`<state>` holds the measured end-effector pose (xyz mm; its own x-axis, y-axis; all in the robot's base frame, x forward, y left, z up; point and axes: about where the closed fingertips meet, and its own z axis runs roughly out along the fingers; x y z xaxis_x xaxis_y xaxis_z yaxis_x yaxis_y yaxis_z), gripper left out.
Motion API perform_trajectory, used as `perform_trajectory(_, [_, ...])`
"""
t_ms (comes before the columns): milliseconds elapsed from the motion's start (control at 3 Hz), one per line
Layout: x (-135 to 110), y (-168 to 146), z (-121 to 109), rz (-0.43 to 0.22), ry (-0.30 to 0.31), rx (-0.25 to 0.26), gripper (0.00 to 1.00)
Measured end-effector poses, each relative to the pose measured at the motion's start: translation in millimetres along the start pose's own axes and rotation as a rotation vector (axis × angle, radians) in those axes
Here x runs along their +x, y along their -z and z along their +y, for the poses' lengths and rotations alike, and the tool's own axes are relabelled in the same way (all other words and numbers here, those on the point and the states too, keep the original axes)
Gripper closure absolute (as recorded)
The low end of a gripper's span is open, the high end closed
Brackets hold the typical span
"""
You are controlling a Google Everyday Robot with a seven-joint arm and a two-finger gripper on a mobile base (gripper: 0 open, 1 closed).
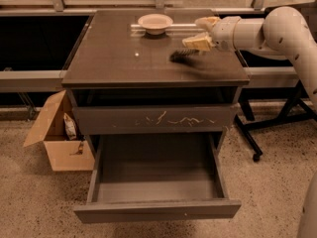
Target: Pick rxbar chocolate from middle drawer and place on counter
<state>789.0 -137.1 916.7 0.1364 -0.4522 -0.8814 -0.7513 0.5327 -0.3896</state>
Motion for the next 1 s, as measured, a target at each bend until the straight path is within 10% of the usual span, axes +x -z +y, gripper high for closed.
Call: perform_trajectory(1000, [-19.9, 48.7, -25.7, -0.059, 0.039, 0.093, 0.0])
